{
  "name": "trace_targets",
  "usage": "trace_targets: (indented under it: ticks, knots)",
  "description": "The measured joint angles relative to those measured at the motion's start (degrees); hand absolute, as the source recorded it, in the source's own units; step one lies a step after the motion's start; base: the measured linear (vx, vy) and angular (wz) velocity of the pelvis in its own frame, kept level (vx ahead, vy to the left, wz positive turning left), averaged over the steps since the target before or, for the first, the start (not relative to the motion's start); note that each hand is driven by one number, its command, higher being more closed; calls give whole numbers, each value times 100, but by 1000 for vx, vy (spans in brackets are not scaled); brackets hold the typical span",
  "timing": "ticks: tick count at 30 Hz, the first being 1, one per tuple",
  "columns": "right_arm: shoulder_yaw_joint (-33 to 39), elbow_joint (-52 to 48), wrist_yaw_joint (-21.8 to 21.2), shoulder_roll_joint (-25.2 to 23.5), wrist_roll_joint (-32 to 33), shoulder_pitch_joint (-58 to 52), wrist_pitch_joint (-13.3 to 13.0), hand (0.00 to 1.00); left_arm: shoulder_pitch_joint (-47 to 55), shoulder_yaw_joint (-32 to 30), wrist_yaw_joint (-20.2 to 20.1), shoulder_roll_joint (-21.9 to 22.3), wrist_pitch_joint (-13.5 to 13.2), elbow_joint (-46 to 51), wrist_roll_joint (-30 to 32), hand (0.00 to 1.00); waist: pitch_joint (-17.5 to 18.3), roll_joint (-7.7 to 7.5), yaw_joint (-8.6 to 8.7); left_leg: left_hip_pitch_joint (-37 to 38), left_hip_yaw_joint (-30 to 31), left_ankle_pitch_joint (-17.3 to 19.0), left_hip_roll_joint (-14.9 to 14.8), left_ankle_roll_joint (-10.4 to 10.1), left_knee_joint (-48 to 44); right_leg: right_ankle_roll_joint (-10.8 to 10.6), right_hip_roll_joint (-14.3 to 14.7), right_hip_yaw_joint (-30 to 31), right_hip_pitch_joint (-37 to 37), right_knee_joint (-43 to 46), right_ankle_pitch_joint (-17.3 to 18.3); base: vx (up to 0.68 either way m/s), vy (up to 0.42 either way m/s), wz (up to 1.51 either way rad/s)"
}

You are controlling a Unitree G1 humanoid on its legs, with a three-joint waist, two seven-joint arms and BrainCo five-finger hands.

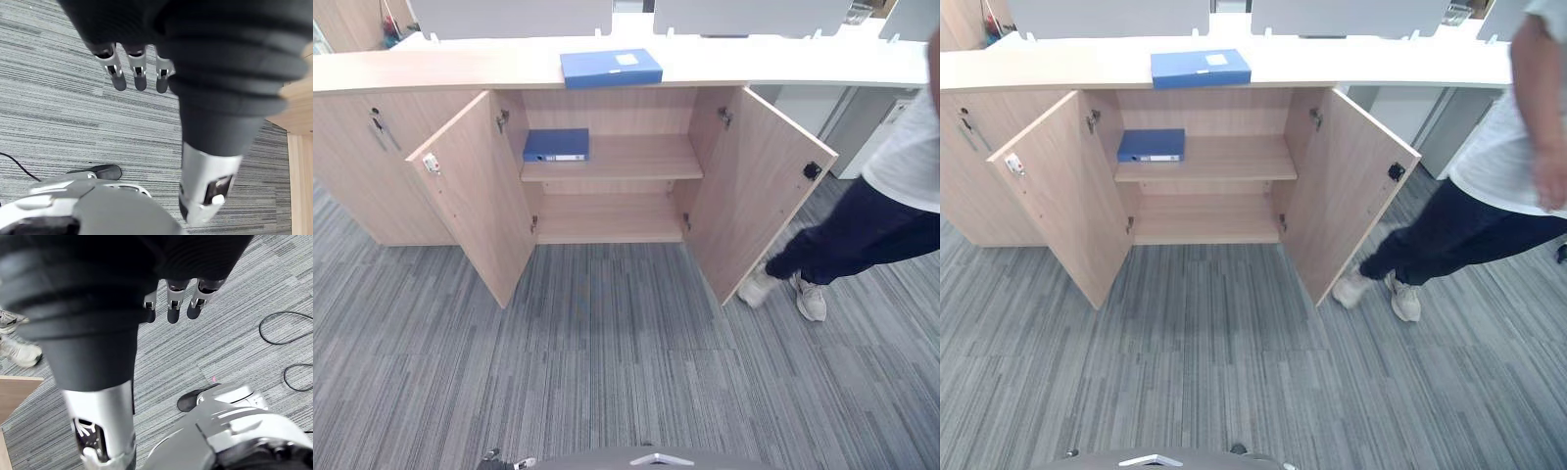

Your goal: Walk over to the cabinet, pick up the folder, carry it to the office cabinet, place the folder inside the office cabinet, then close the office cabinet door

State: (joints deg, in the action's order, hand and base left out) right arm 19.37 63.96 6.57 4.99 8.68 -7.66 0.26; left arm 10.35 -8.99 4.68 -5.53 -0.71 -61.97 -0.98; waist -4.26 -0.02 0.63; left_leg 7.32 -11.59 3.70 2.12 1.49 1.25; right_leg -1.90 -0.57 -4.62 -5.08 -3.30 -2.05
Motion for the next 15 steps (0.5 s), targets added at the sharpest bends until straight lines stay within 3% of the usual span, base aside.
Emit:
trace_targets:
  ticks: [15]
  knots:
    - [104, -2, 10, -35, -11, 247, 2, 0, -58, -96, 2, 45, -9, -15, 2, 0, -144, -1, -13, 215, 33, -72, 6, -37, 215, -22, 10, -110, -183, -112, 10, -33, -22, 1]
